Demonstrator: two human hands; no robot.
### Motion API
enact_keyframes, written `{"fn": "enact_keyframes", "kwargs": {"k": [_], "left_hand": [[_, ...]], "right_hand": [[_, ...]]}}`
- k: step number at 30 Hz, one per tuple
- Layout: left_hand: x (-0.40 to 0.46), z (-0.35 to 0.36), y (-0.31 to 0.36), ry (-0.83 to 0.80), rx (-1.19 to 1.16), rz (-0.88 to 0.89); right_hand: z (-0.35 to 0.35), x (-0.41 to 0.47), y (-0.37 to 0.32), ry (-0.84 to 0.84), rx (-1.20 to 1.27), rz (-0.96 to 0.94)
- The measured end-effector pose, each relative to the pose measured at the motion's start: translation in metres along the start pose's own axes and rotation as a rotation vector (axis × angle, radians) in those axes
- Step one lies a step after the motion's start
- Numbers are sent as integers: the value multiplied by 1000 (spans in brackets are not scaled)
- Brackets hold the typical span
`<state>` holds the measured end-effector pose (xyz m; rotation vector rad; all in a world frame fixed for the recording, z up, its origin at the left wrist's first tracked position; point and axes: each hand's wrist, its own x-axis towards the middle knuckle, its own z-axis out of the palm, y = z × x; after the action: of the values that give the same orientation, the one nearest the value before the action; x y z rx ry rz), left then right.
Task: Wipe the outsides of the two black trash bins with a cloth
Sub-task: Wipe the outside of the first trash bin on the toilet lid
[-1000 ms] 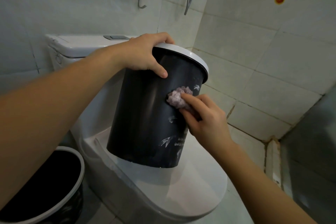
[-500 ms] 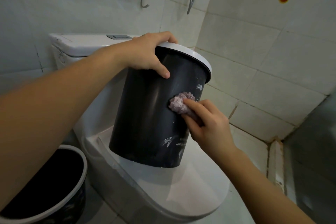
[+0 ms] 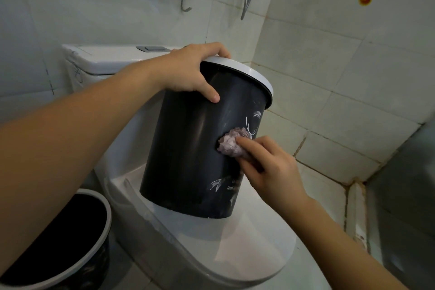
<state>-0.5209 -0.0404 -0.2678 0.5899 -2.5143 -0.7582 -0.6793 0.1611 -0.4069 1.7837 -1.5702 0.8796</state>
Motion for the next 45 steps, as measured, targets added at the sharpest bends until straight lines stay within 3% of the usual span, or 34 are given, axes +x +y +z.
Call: {"fn": "enact_keyframes", "kwargs": {"k": [7,10,12,16,30,45], "left_hand": [[-1,-2,-2,9,-11,-1],[-1,-1,0,2,-15,5],[-1,-1,1,5,-8,9],[0,1,1,17,-12,6],[2,8,-8,79,-193,57],[3,16,13,97,212,54]], "right_hand": [[-2,-34,-10,-241,-11,-286],[-6,-35,-10,-252,-13,-368],[-6,-30,-5,-204,-29,-332],[-1,-23,1,-70,5,-69],[-1,-26,4,8,90,0],[-4,-29,-7,-40,67,-15]]}}
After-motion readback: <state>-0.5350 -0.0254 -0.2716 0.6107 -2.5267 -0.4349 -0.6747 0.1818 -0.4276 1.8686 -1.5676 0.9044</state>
